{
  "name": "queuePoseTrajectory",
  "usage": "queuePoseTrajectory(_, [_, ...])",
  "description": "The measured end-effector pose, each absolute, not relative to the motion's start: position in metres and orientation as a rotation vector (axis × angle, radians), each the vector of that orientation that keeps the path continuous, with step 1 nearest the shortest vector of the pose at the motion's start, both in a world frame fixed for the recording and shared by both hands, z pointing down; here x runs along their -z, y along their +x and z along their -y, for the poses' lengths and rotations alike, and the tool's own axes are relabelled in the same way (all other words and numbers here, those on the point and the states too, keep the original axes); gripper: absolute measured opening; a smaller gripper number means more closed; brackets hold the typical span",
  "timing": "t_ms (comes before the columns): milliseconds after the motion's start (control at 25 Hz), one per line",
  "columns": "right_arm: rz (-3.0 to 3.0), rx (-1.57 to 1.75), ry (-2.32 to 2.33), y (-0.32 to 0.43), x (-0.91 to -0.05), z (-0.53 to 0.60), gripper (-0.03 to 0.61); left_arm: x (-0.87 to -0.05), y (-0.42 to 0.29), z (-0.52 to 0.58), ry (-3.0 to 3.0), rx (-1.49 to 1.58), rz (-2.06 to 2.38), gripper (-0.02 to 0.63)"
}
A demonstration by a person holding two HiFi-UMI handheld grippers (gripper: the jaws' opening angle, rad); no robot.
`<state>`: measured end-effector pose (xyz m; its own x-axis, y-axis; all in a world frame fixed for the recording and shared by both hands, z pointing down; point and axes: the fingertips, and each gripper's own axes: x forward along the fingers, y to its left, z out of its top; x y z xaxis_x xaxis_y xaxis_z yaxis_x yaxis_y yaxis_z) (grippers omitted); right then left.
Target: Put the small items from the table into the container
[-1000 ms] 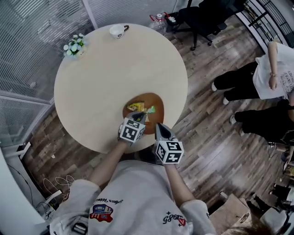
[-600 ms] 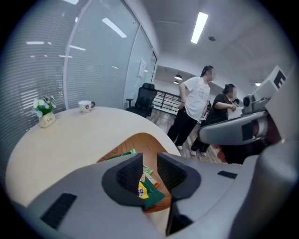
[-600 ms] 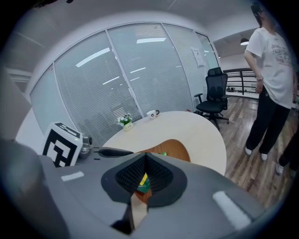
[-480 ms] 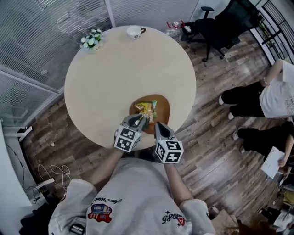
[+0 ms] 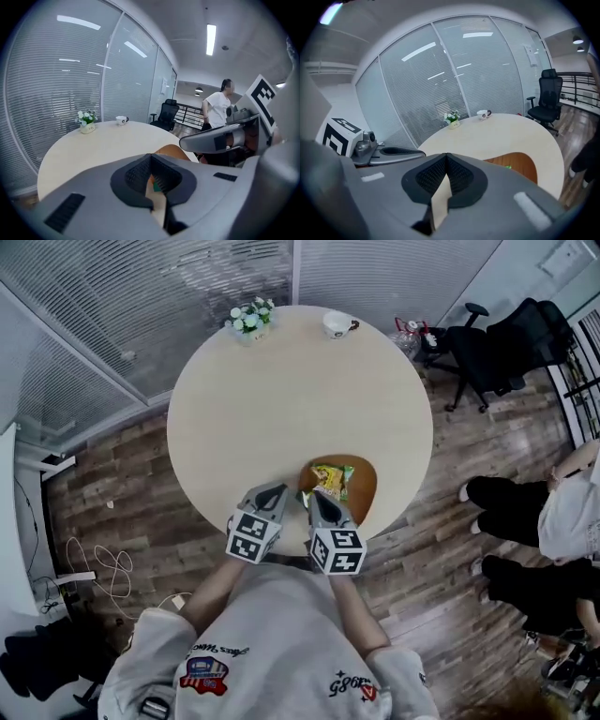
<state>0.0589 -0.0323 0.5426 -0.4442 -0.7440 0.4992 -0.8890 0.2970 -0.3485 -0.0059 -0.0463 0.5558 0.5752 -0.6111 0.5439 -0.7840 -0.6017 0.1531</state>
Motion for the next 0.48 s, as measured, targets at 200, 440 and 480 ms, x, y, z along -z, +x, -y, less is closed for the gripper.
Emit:
queuePoseTrajectory(200, [2.338,-0.846,1.456,0.039,-0.540,0.044,0.000,-0.560,-0.025,0.051,2.397,-0.627,1.149,0.006])
queuePoseTrajectory(440, [2.330,-0.833,1.458,0.034,-0.539,0.048,0.000,-0.562,-0.032,0.054,2.399,-0.623,1.143,0.006])
queuePoseTrajectory(480, [2.328,-0.832,1.459,0.034,-0.539,0.048,0.000,-0.561,-0.032,0.054,2.401,-0.621,1.140,0.006])
